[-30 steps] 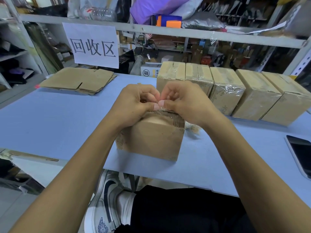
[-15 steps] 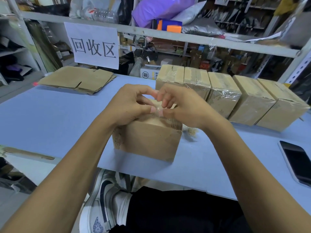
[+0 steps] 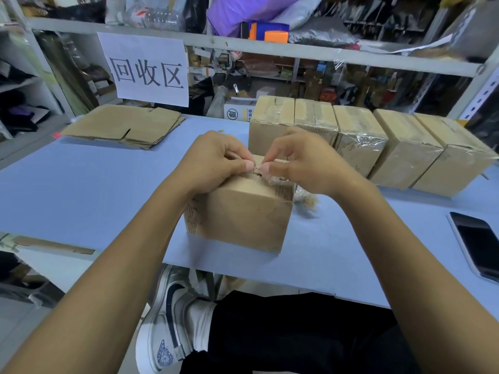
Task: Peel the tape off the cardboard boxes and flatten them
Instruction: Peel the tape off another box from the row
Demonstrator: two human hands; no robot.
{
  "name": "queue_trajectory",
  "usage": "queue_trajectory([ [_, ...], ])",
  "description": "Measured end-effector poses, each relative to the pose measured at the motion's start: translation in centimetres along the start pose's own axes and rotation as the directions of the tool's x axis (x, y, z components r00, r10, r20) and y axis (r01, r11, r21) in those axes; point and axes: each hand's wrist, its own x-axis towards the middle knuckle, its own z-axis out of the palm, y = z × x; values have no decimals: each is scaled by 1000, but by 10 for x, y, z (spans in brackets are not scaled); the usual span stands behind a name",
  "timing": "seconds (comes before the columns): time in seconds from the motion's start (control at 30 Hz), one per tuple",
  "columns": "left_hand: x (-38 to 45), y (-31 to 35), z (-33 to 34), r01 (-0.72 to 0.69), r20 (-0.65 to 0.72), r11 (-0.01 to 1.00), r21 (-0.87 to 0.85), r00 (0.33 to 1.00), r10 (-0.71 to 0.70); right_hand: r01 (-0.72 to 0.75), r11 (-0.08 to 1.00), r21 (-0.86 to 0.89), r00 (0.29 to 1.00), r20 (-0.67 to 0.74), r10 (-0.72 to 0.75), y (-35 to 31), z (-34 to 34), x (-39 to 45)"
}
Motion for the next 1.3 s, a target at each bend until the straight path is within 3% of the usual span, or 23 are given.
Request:
queue_trajectory([
  [0.27, -1, 2, 2, 10, 14, 998, 55, 1000, -11, -14, 967, 253, 999, 43, 3, 21, -12, -15],
  [0.47, -1, 4, 3, 23, 10, 997, 67, 1000, -24, 158, 977, -140, 978, 162, -135, 8, -10, -17],
  [0.57, -2, 5, 2, 23, 16, 997, 74, 1000, -24, 240, 948, -207, 950, 251, -186, 3, -12, -18],
  [0.7, -2, 5, 2, 38, 8, 996, 79, 999, -39, 272, 941, -202, 952, 202, -231, 15, -26, -28],
  [0.87, -2, 6, 3, 45, 3, 993, 105, 999, -45, 225, 961, -163, 974, 34, -223, 31, -36, -37],
  [1.1, -6, 16, 7, 42, -1, 991, 129, 999, -42, 261, 949, -178, 965, 33, -259, 31, -27, -38],
  [1.3, -7, 17, 7, 47, 10, 988, 149, 999, -49, 242, 966, -87, 966, -70, -248, 44, -6, -54],
])
